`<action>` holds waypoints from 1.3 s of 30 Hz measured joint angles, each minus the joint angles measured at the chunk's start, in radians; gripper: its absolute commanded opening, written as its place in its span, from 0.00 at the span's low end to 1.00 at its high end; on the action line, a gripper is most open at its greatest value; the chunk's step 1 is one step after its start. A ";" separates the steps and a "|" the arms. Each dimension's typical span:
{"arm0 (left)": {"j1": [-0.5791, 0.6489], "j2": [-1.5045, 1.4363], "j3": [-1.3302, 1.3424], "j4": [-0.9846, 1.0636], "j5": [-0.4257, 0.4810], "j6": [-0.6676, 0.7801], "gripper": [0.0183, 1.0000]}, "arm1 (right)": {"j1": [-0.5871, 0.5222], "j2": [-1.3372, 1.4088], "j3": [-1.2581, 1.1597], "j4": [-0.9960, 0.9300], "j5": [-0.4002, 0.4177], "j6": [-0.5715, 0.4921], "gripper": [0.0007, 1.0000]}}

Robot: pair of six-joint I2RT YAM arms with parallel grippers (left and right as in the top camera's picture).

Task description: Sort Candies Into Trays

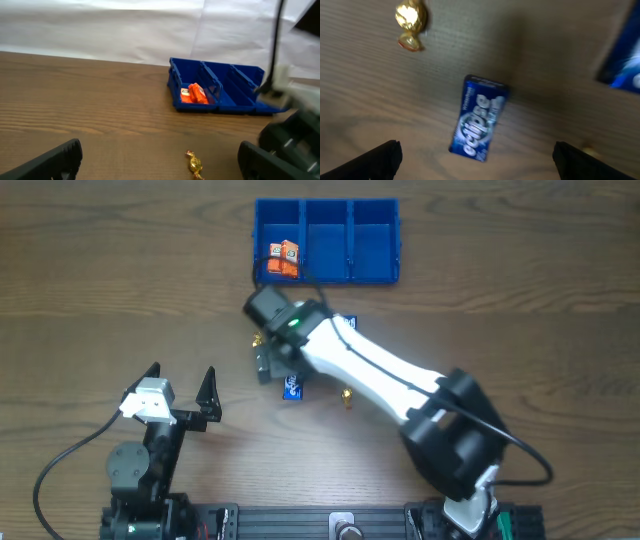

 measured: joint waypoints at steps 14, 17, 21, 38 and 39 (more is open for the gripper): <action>0.000 0.000 0.000 0.000 0.000 0.000 1.00 | 0.043 0.151 0.024 0.012 0.068 0.167 0.95; 0.000 0.000 0.000 0.000 0.000 0.000 1.00 | 0.042 0.171 0.026 0.022 0.070 0.182 0.80; 0.000 0.000 0.000 0.000 0.000 0.000 1.00 | 0.042 0.176 0.027 0.031 0.069 0.192 0.53; 0.000 0.000 0.000 0.000 0.000 0.000 1.00 | -0.016 0.136 0.067 -0.048 0.116 0.101 0.15; 0.000 0.000 0.000 0.000 0.000 0.000 1.00 | -0.022 0.132 0.076 -0.055 0.131 0.085 0.15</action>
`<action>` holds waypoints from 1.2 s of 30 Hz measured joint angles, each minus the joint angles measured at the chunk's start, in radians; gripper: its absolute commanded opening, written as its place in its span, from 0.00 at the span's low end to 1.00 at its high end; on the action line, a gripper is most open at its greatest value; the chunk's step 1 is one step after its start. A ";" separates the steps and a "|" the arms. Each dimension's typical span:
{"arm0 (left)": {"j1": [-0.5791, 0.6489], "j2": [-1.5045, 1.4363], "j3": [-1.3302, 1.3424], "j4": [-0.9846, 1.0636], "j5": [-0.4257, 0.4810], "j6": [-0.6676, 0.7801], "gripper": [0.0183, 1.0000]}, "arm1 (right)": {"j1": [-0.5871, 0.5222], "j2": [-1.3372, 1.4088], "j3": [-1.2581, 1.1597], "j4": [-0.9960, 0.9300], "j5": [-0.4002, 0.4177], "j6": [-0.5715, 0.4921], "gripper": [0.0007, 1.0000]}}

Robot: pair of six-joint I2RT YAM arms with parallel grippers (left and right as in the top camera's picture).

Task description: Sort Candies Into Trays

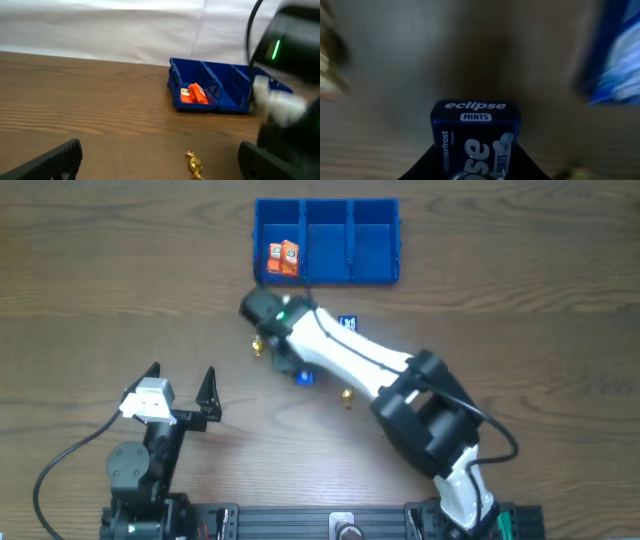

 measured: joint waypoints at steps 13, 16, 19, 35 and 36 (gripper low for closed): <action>0.000 0.000 0.000 0.000 0.000 0.000 1.00 | -0.306 -0.061 0.441 0.222 0.175 -0.267 0.17; 0.000 0.000 0.000 0.000 0.000 0.000 1.00 | -0.304 -0.012 0.442 0.340 0.194 -0.314 0.18; 0.000 0.000 0.000 0.000 0.000 0.000 1.00 | -0.300 0.060 0.442 0.388 0.203 -0.346 0.18; 0.000 0.000 0.000 0.000 0.000 0.000 1.00 | -0.307 0.201 0.437 0.373 0.204 -0.361 0.60; 0.000 0.000 0.000 0.000 0.000 0.000 1.00 | -0.307 0.201 0.437 0.373 0.203 -0.362 0.64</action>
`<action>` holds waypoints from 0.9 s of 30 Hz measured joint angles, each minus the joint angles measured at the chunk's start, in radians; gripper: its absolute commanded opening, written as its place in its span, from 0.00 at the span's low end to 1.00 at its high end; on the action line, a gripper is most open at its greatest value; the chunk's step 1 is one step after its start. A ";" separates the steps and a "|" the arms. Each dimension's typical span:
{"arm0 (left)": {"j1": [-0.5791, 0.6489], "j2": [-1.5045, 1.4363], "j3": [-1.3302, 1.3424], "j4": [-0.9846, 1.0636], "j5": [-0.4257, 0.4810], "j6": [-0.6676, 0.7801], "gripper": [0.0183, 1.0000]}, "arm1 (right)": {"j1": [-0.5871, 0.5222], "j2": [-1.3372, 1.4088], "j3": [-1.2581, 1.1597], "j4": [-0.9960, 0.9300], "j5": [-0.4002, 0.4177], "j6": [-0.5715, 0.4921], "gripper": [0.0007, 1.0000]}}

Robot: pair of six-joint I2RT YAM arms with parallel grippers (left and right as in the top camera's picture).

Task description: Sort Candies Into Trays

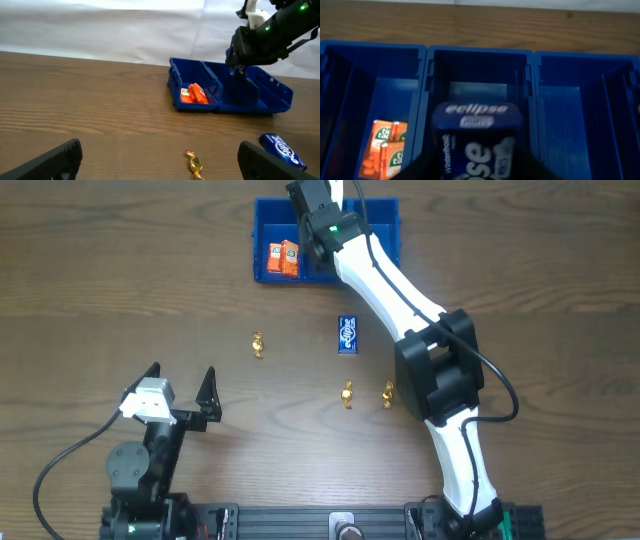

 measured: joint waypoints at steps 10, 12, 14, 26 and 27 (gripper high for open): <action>0.000 0.000 0.000 0.000 0.000 0.000 1.00 | 0.000 -0.003 0.000 -0.043 -0.023 0.001 0.83; 0.000 0.000 0.000 0.000 0.000 0.000 1.00 | 0.000 -0.021 -0.014 -0.074 -0.028 0.001 0.86; 0.000 0.000 0.000 0.000 0.000 0.000 1.00 | 0.005 -0.088 -0.049 -0.150 -0.032 0.001 0.86; 0.000 0.000 0.000 0.000 0.000 0.000 1.00 | 0.013 -0.259 -0.455 -0.235 -0.158 0.095 0.87; 0.000 0.000 0.000 0.000 0.000 0.000 1.00 | 0.013 -0.251 -0.481 -0.225 -0.166 0.102 0.87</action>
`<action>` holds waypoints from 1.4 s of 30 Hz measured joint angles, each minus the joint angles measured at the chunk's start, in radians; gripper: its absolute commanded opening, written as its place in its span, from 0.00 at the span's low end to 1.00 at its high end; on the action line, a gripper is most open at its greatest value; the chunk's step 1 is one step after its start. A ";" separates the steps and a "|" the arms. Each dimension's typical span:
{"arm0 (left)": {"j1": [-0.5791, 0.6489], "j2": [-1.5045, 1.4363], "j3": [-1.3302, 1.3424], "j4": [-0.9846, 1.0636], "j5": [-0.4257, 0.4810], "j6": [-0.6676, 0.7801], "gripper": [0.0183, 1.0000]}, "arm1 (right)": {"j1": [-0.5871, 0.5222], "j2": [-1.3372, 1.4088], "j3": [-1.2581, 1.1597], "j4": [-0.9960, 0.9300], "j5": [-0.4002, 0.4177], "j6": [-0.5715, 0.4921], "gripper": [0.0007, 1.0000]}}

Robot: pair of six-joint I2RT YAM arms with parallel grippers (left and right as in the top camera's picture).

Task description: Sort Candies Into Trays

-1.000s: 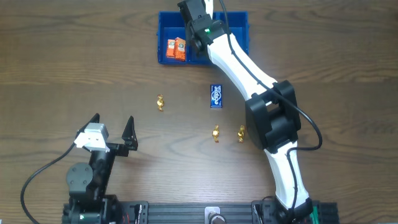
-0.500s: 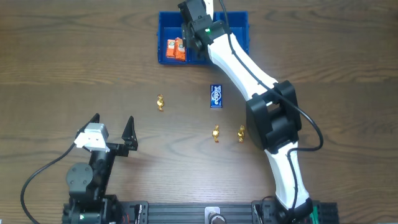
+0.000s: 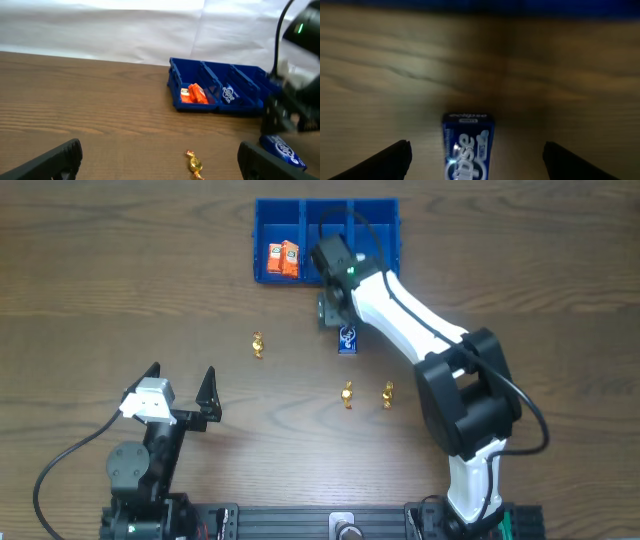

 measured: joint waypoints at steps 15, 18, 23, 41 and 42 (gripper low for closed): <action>0.000 0.000 0.000 0.000 0.000 0.000 1.00 | 0.000 0.038 -0.106 0.074 -0.078 0.076 0.43; 0.000 0.000 0.000 0.000 0.000 0.000 1.00 | 0.000 0.038 -0.106 0.073 -0.085 0.085 0.27; 0.000 0.000 0.000 0.000 0.000 0.000 1.00 | 0.004 0.036 -0.106 0.077 -0.090 0.083 0.22; 0.000 0.000 0.000 0.000 0.000 0.000 1.00 | 0.003 -0.025 0.635 -0.205 0.055 -0.060 0.22; 0.000 0.000 0.000 0.000 0.000 0.000 1.00 | -0.005 0.019 0.696 -0.205 0.059 -0.070 0.22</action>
